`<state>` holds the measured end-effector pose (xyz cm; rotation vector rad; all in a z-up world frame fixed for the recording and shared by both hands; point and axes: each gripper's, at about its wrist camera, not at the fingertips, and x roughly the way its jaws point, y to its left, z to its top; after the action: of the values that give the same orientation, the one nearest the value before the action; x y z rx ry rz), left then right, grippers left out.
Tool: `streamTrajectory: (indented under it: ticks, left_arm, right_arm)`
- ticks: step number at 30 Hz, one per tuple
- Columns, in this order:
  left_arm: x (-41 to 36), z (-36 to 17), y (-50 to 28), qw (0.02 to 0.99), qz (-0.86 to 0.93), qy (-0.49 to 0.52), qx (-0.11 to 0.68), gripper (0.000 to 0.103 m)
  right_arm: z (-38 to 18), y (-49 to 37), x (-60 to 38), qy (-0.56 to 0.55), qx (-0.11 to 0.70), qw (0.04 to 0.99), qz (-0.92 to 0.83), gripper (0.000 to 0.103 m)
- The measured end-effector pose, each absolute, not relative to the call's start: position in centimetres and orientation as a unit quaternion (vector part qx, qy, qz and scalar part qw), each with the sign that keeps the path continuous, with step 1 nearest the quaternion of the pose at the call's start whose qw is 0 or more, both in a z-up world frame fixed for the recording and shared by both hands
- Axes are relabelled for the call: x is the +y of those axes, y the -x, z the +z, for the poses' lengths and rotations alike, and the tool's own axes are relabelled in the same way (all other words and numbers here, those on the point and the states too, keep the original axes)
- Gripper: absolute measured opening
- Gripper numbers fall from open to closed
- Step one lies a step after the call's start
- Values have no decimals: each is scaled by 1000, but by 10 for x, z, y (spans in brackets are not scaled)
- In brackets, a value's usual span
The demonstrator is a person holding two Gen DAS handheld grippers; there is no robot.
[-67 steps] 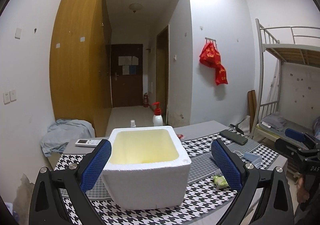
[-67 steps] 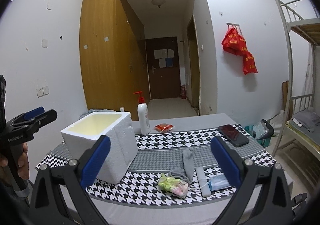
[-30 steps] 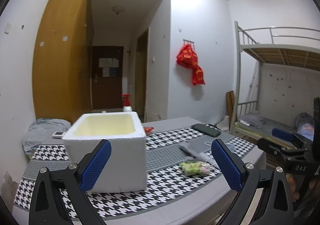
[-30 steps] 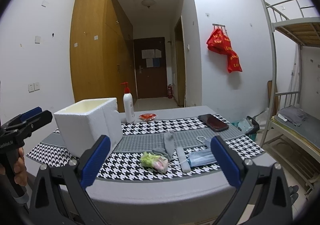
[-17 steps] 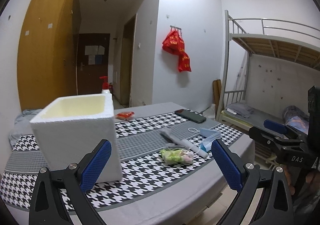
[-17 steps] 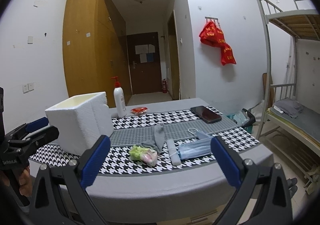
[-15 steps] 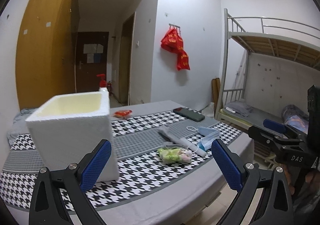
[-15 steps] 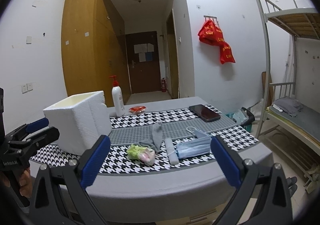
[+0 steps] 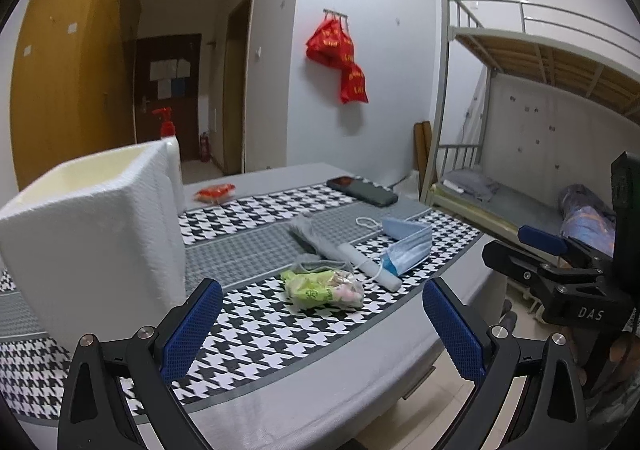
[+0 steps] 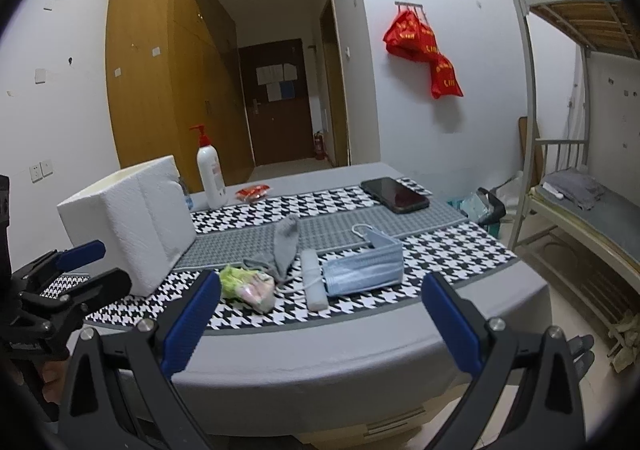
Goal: Organize soft objects
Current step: 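Move both tools from the box toward the green snack bag and blue mask, then close the left tool on the green snack bag while the right tool approaches the blue mask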
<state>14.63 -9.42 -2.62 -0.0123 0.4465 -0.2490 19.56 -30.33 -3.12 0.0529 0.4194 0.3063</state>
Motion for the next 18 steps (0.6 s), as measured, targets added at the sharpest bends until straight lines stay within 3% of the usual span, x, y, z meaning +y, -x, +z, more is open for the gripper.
streamTrajectory:
  ticks: [18]
  left_arm:
    - [-114, -56, -204, 945, -128, -3, 300, 101]
  right_arm:
    - [-58, -242, -317, -39, 257, 955, 146, 102]
